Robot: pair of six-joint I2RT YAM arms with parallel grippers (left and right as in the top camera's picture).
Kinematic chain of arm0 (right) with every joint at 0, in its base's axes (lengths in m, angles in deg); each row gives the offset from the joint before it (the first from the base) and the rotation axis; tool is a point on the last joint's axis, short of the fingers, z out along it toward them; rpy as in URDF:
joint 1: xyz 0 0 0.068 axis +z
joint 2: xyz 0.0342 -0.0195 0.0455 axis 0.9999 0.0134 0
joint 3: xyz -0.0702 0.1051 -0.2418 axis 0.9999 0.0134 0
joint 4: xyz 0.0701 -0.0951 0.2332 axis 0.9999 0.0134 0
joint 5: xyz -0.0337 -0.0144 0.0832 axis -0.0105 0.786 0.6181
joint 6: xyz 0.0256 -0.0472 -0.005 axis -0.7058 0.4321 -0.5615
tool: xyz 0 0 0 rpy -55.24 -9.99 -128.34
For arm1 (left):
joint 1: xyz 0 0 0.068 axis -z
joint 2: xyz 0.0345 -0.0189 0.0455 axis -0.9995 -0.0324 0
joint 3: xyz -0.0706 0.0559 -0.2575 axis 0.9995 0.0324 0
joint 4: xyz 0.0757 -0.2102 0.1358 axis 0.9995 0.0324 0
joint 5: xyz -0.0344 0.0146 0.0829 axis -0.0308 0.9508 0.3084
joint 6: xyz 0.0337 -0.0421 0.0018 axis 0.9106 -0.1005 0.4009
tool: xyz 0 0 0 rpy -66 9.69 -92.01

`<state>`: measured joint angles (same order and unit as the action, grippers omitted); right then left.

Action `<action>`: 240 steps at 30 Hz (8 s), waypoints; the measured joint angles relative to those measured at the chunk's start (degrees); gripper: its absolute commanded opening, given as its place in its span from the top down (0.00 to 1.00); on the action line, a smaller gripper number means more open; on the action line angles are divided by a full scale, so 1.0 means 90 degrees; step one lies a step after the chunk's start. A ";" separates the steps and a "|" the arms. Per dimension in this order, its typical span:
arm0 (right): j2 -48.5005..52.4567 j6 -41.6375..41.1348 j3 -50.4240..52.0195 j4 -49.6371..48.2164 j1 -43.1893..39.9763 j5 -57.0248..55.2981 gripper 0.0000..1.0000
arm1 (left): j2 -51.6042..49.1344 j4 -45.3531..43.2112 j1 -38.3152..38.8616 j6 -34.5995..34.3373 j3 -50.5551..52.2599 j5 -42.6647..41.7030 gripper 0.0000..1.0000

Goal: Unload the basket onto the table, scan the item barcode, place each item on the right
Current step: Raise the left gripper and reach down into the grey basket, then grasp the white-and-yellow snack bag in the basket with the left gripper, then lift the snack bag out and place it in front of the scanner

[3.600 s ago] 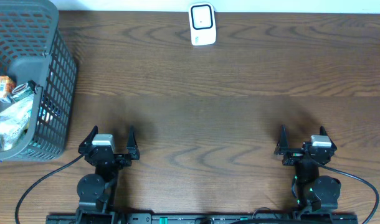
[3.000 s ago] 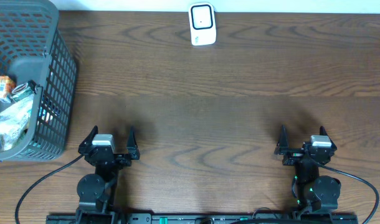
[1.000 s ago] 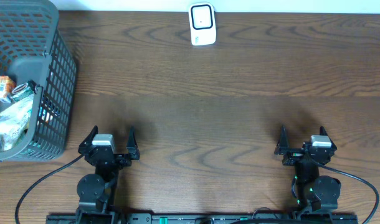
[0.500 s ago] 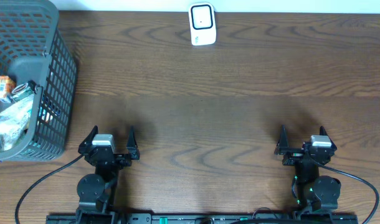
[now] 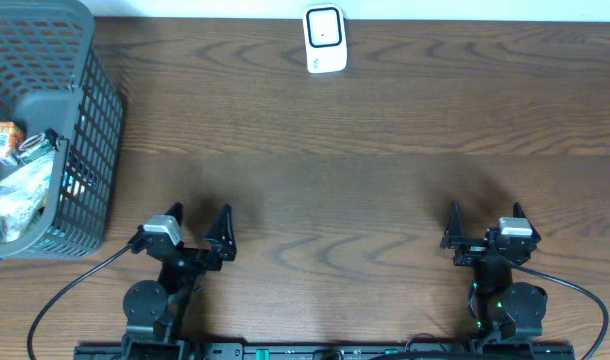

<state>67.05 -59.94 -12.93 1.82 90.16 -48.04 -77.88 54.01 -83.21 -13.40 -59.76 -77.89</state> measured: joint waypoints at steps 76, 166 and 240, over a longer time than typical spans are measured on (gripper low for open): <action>-0.0005 0.0002 0.0002 -0.0002 0.0000 0.0019 0.01 | -1.1188 0.7040 -0.4250 0.1112 -1.3763 0.1744 0.03; -0.0005 0.0002 0.0002 -0.0005 0.0000 0.0019 0.01 | -1.1684 0.6994 -0.3317 0.0226 -1.4773 0.2873 0.93; -0.0005 0.0002 0.0002 -0.0002 0.0000 0.0022 0.01 | -1.3274 0.6732 0.1991 -0.2317 -1.4430 -0.0257 0.09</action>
<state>67.01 -59.91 -12.91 1.80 90.16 -47.84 -197.35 114.60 -65.29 -34.25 -189.63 -80.21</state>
